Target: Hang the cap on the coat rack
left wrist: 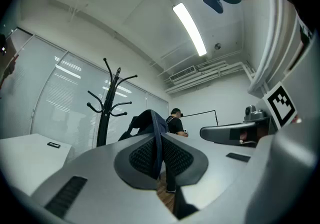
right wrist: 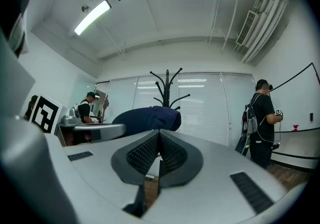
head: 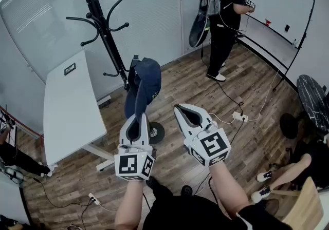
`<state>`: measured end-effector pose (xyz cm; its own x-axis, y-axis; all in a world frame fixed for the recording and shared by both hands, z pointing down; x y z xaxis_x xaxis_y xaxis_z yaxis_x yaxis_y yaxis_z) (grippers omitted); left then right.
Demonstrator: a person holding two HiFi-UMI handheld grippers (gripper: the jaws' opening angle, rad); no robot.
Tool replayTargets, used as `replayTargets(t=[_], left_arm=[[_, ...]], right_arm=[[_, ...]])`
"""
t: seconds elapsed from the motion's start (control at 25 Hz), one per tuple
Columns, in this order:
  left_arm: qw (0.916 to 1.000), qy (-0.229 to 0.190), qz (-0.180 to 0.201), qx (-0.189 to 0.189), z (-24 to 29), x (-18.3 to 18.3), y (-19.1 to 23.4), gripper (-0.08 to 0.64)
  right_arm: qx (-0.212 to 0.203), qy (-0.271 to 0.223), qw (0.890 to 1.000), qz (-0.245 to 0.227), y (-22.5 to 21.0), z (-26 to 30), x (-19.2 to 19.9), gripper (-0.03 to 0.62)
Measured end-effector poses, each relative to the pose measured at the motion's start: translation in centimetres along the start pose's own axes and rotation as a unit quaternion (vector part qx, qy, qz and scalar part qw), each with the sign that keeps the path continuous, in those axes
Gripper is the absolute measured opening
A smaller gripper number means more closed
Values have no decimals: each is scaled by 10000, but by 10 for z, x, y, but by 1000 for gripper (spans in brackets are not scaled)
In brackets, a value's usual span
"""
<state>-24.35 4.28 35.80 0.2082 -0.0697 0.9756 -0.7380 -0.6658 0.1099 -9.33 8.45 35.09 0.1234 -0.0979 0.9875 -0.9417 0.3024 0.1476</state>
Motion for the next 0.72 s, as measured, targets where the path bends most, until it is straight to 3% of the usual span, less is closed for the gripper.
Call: replayTargets(t=[0.48,0.72], left_arm=[[10000,-6,36,-65,1,-1,-13,30],[9998,-26,87,-160,2,-2,-16,29]], right_arm=[[-93,182,9998,-77,-8,-13,4,31],[-127,287,9991,274,-12,-16,15,31]])
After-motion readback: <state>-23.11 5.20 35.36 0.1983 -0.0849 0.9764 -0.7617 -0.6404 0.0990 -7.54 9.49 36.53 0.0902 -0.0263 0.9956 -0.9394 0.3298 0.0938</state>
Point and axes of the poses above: the fingertips, and each gripper's own axes: z forward along the fingers, y to its left, x out of its underside, the point moved 5 cm from there along -z, backward along the fingers, and after that the axes turned 5 degrees about -z, right-handed, at the moved point
